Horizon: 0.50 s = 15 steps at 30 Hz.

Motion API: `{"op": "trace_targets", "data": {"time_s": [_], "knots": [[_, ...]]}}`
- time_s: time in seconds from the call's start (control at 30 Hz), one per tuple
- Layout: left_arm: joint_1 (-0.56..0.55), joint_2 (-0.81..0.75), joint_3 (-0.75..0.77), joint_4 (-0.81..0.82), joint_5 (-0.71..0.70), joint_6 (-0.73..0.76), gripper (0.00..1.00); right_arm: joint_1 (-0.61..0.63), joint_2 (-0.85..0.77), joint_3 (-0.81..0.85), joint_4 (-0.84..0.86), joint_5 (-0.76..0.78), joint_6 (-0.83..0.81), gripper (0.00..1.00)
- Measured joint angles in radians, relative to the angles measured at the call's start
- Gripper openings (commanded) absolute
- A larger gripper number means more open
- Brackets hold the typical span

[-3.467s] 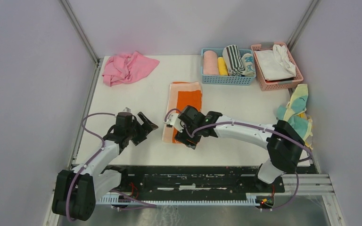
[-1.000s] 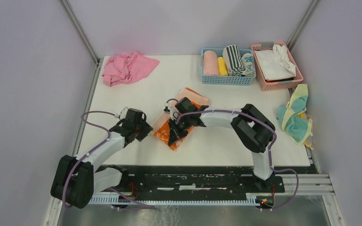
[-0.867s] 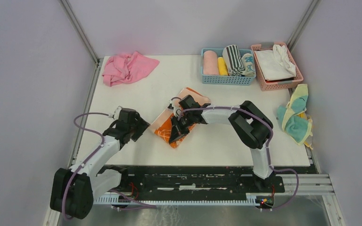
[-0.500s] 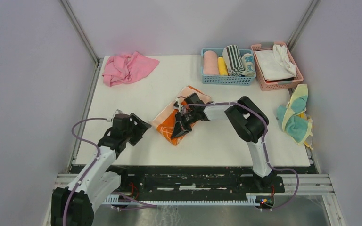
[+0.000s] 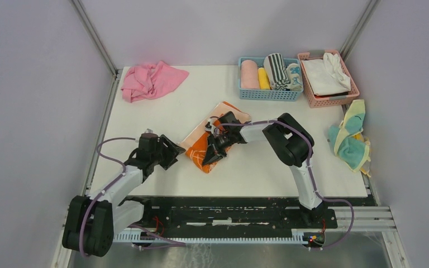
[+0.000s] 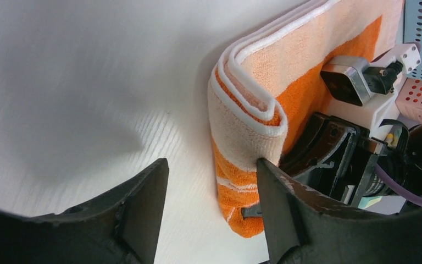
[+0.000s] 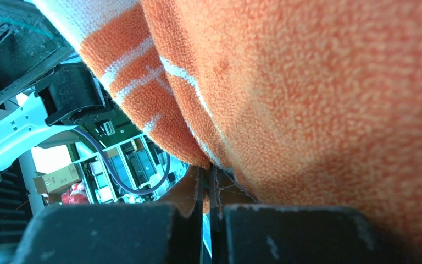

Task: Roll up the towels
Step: Roll the towel at the center of the board.

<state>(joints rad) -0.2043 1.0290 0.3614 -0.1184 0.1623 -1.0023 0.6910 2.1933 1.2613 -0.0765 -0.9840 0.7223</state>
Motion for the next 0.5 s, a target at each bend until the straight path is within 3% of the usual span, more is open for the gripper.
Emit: {"op": "trace_targets", "data": {"time_s": [0.23, 0.5], "knots": [[0.000, 0.113, 0.011, 0.066, -0.002, 0.002, 0.61, 0.000, 0.000, 0.010, -0.016, 0.002, -0.006, 0.06], [0.000, 0.246, 0.072, 0.121, -0.007, 0.014, 0.59, 0.006, -0.055, 0.017, -0.102, 0.085, -0.106, 0.33]]}}
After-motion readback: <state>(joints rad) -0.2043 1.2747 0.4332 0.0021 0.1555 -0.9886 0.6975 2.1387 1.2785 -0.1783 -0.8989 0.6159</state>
